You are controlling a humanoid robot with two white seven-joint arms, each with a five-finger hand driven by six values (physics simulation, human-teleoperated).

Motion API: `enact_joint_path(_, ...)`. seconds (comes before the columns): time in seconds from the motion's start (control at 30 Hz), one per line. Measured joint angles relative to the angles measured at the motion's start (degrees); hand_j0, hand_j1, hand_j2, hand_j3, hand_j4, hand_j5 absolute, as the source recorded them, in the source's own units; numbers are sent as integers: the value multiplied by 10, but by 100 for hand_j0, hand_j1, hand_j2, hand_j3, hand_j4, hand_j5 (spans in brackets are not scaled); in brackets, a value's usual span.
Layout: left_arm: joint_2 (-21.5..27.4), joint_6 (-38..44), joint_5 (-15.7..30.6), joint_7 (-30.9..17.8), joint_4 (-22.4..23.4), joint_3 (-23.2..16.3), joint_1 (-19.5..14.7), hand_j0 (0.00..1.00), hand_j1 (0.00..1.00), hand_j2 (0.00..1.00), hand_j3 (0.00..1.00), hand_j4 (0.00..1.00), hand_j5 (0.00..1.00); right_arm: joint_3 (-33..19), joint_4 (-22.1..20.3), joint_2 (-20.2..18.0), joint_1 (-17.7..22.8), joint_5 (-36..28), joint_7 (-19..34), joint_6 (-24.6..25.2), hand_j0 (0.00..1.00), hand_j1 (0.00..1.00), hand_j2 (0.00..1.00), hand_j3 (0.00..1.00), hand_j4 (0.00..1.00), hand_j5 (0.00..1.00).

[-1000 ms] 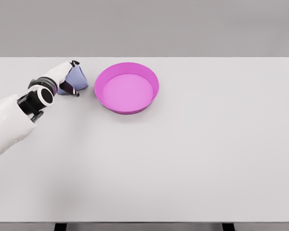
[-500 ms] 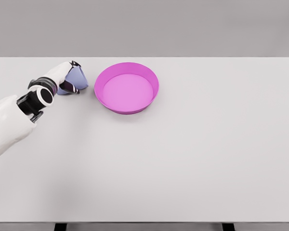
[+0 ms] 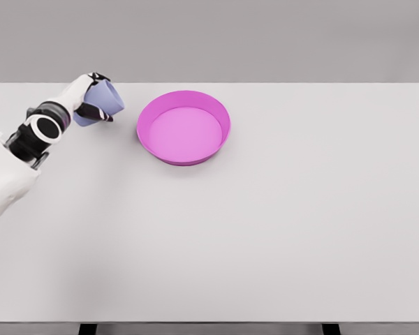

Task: Flip the cup with left arm and place it on the plate

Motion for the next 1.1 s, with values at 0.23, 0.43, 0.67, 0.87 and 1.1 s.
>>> enact_joint_path(0.23,-5,-18,8,0,-20,45,12,74,74,74,74,74,74,0,0,0,0,0,0,0,100,100,100,100,100,100)
enact_joint_path(0.43,-7,-45,27,0,-40,87,38,74,74,74,74,74,74,0,0,0,0,0,0,0,100,100,100,100,100,100)
enact_joint_path(0.67,-12,-76,44,0,-55,109,40,75,75,75,75,75,75,0,0,0,0,0,0,0,100,100,100,100,100,100)
enact_joint_path(0.87,-29,-110,56,0,-57,123,48,75,75,75,75,75,75,0,0,0,0,0,0,0,100,100,100,100,100,100)
enact_joint_path(1.1,-52,-161,61,0,-58,143,68,75,75,75,75,75,75,0,0,0,0,0,0,0,100,100,100,100,100,100)
